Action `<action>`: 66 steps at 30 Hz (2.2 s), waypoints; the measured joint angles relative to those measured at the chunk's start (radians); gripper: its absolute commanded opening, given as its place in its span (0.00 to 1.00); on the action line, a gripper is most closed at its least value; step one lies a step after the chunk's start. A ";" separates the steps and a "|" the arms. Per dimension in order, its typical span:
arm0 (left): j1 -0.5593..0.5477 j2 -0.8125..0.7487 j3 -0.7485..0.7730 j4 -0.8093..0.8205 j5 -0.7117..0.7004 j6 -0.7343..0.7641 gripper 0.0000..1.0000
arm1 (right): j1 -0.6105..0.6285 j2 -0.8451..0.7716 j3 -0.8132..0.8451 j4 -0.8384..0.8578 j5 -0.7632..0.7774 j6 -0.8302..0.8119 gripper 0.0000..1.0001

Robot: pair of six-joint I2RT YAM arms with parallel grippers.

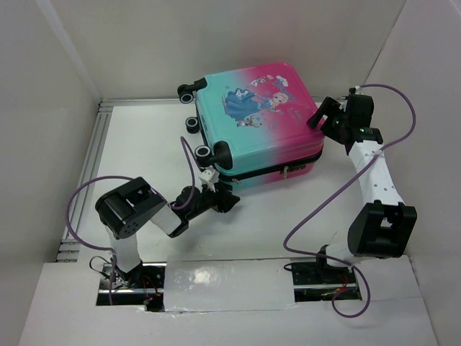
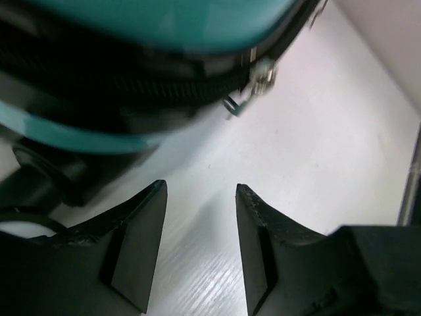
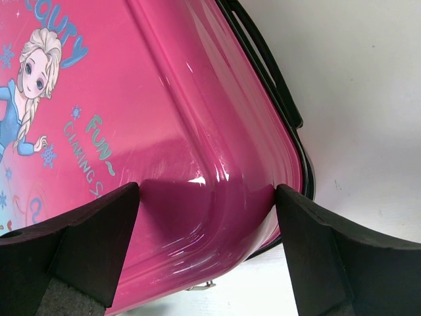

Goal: Pack the luggage

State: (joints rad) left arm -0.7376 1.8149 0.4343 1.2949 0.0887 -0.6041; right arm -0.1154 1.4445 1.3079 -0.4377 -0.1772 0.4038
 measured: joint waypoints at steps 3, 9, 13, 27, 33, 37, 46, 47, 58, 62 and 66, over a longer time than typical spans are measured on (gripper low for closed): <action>-0.018 0.027 -0.010 -0.002 0.003 0.031 0.57 | 0.000 0.000 0.000 0.000 0.000 0.000 0.89; -0.032 0.035 -0.029 -0.011 0.010 0.075 0.57 | 0.001 0.000 0.000 0.000 0.001 0.000 0.89; -0.032 0.021 -0.029 -0.014 0.040 0.093 0.57 | 0.004 0.000 0.000 0.000 0.007 -0.001 0.89; -0.032 -0.105 -0.008 -0.016 0.108 0.264 0.57 | 0.005 0.000 0.000 0.000 0.008 -0.002 0.89; -0.032 -0.106 0.034 -0.016 0.091 0.299 0.57 | 0.005 0.000 0.000 0.000 0.008 -0.002 0.89; -0.033 -0.106 0.034 -0.019 0.073 0.304 0.57 | 0.005 0.000 0.000 0.000 0.008 -0.003 0.89; -0.036 -0.117 0.033 -0.030 0.034 0.298 0.42 | 0.006 0.000 0.000 0.002 0.008 -0.004 0.89; -0.033 -0.117 0.033 -0.029 0.022 0.291 0.39 | 0.006 0.000 0.000 0.002 0.008 -0.004 0.89; -0.023 -0.096 0.051 -0.030 -0.025 0.230 0.00 | 0.007 0.000 0.000 0.003 0.008 -0.005 0.89; -0.023 -0.096 0.051 -0.030 -0.033 0.230 0.00 | 0.009 0.000 0.000 0.005 0.008 -0.005 0.89; -0.023 -0.096 0.051 -0.030 -0.025 0.230 0.00 | 0.009 0.000 0.000 0.005 0.008 -0.005 0.89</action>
State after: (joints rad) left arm -0.7605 1.7187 0.4854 1.2648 0.0635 -0.3737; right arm -0.1062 1.4445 1.3079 -0.4332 -0.1696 0.3992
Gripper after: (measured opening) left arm 0.058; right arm 0.895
